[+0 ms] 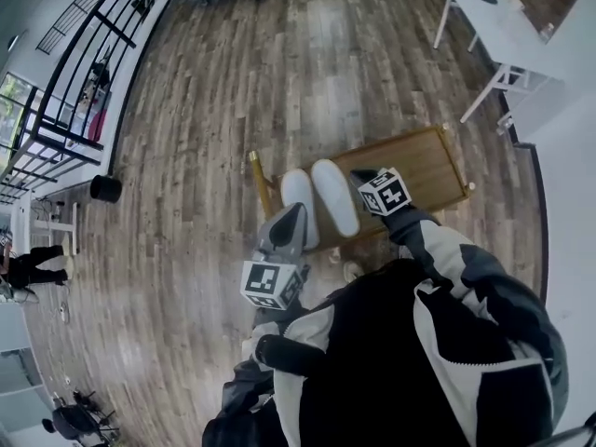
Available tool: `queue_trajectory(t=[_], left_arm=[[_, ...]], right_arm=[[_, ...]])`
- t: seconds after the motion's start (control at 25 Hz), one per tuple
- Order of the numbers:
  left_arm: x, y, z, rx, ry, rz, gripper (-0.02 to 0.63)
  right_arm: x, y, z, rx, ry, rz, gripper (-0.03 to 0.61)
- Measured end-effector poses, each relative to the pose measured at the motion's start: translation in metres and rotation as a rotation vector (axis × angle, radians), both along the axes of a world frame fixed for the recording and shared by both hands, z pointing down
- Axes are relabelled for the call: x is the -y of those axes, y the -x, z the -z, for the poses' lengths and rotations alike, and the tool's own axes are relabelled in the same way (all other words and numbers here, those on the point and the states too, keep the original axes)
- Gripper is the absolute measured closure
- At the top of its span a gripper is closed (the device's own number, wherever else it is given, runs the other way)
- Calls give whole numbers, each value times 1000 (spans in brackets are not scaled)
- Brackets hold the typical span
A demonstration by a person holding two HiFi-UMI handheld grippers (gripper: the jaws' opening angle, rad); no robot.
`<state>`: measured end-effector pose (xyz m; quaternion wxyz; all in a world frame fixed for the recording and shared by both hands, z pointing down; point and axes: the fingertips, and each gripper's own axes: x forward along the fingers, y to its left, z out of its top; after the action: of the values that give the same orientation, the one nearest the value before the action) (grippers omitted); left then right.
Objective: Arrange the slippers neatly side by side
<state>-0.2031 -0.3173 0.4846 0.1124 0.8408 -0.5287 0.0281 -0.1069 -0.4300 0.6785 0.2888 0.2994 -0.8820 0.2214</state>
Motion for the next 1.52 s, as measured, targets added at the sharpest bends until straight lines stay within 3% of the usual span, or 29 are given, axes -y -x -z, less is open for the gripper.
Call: queue_trajectory(t=[0.32, 0.6, 1.0, 1.52], left_arm=[[45, -60, 15, -35, -32, -55, 595], [74, -124, 42, -19, -83, -76, 595], [90, -204, 54, -11, -113, -109, 595], [93, -246, 54, -6, -108, -118, 595]], right_arm=[[3, -44, 140, 146, -314, 17, 577], [-5, -99, 226, 238, -465, 27, 577], [1, -176, 239, 246, -505, -27, 578], [-6, -217, 240, 240, -495, -35, 578]])
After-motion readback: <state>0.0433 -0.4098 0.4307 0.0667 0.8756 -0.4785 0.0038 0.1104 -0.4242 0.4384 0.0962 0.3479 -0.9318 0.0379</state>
